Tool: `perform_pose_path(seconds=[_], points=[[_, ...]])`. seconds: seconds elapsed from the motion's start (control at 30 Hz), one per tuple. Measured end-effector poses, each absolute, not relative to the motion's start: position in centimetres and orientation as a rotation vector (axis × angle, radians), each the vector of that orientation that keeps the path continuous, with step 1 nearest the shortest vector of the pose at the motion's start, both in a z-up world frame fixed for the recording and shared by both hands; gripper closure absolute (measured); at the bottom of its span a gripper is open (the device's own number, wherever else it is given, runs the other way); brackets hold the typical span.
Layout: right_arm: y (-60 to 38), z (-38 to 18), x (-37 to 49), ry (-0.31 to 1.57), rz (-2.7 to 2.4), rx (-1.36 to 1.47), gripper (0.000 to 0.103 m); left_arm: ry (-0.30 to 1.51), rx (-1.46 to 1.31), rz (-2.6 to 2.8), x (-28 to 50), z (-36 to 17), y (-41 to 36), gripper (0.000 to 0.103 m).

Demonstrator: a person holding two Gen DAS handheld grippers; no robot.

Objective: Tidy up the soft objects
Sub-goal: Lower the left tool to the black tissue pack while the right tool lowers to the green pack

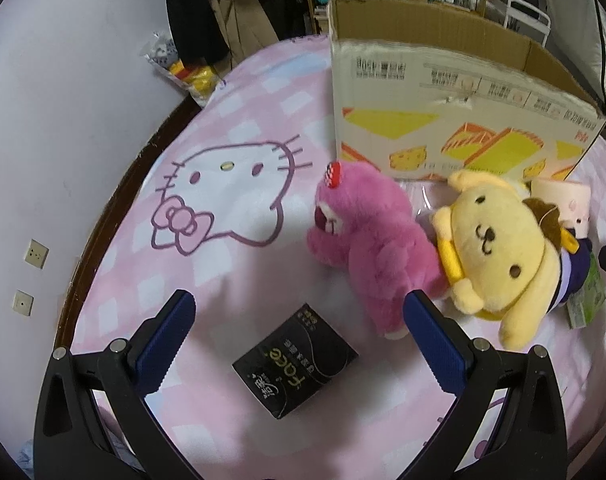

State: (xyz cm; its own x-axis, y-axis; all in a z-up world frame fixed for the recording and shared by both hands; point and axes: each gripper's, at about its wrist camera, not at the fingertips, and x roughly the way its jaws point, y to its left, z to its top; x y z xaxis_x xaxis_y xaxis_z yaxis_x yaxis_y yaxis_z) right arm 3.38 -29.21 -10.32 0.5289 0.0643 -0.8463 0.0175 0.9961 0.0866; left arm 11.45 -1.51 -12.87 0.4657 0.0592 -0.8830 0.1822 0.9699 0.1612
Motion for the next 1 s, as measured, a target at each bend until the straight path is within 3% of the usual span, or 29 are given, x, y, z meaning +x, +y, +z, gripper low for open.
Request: perform_pose_path(seconds=[0.83,1.0], points=[[-29.2,-12.4,3.1,1.176,0.053,0.119,0.001,1.216,0.211,-0.09,12.2,-15.1,-1.0,0.001],[-27.8,-13.0,2.8,1.216,0.088,0.07,0.007,1.247,0.212,-0.098,12.2,-15.7,-1.1,0.001]])
